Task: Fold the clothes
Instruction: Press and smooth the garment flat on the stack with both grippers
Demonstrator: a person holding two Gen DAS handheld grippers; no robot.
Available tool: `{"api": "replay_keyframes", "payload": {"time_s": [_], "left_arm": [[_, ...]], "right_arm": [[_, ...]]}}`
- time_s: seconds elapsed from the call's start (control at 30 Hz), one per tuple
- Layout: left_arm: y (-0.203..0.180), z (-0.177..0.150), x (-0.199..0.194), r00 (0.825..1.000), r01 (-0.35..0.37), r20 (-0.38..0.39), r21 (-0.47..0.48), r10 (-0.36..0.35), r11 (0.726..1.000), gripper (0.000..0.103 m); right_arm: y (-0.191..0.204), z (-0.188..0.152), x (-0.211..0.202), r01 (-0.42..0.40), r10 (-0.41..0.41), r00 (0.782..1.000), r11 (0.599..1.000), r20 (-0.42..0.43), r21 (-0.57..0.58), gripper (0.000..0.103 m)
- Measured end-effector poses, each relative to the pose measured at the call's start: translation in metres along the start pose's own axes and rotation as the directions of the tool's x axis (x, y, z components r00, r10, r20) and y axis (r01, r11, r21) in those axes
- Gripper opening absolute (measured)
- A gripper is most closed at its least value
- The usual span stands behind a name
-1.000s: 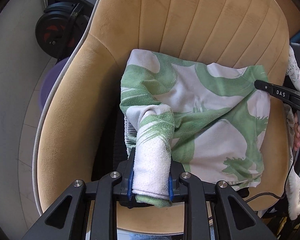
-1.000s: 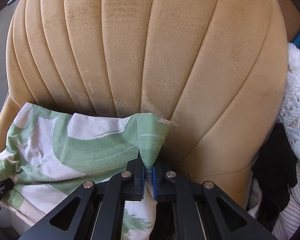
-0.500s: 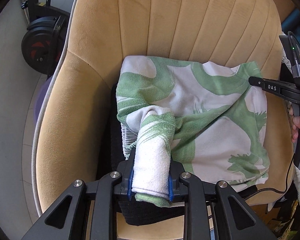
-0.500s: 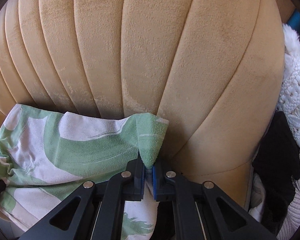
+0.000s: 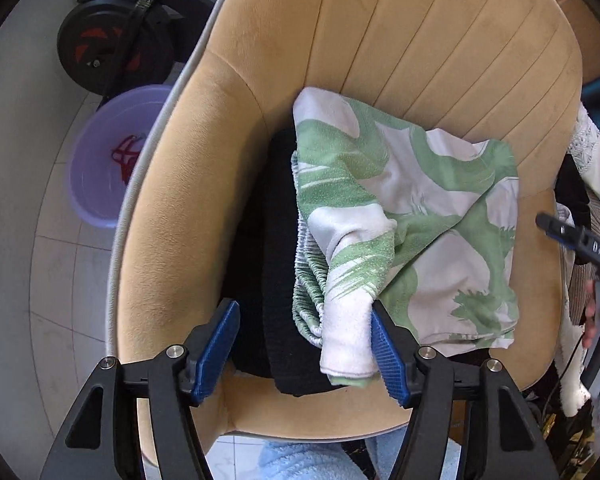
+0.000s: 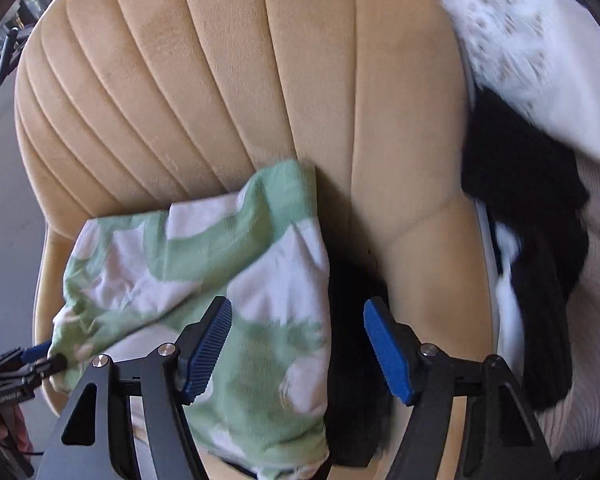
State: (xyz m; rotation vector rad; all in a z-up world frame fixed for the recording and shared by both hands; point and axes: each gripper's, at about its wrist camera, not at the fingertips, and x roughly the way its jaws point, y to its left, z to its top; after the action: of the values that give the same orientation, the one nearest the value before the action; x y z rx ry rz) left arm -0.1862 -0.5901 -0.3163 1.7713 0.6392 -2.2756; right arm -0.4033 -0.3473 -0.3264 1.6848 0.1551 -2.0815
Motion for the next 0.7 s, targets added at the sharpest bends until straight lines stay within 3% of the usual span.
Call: {"api": "replay_keyframes", "payload": {"time_s": [0.1,0.2,0.3,0.33,0.37,0.47,0.6,0.7], "left_arm": [[-0.008,0.002,-0.027,0.993,-0.009,0.118,0.008,0.008,1.0,0.064],[-0.03,0.016,-0.035,0.969,0.042,0.242,0.056,-0.055,0.998,0.064],[-0.055,0.036,-0.001,0.975,0.132,0.164,0.114,-0.15,0.985,0.064],[-0.06,0.037,0.01,0.979,0.139,0.133,0.128,-0.156,0.982,0.064],[-0.063,0.038,0.022,0.984,0.13,0.101,0.145,-0.145,0.981,0.064],[-0.055,0.03,0.039,0.997,0.057,0.044,0.182,-0.066,0.982,0.064],[-0.04,0.023,0.053,1.0,-0.003,0.013,0.181,0.001,0.983,0.064],[-0.022,0.019,0.064,0.999,-0.042,-0.019,0.16,0.046,0.986,0.066]], "right_arm": [[-0.014,-0.042,-0.001,-0.053,0.06,0.996,0.994,-0.066,0.093,0.072],[-0.028,-0.081,0.018,-0.078,0.119,0.983,0.958,-0.137,0.276,0.072],[-0.037,-0.102,0.029,-0.11,0.171,0.978,0.907,-0.119,0.406,0.071],[-0.038,-0.105,0.032,-0.125,0.187,0.977,0.895,-0.105,0.429,0.062],[-0.036,-0.107,0.033,-0.135,0.195,0.976,0.888,-0.094,0.439,0.037],[-0.022,-0.107,0.022,-0.115,0.161,0.983,0.913,-0.085,0.392,0.021],[-0.002,-0.108,-0.011,-0.091,0.111,0.993,0.946,-0.047,0.312,0.018],[-0.001,-0.123,-0.013,-0.053,0.086,0.992,0.944,-0.088,0.325,0.017]]}}
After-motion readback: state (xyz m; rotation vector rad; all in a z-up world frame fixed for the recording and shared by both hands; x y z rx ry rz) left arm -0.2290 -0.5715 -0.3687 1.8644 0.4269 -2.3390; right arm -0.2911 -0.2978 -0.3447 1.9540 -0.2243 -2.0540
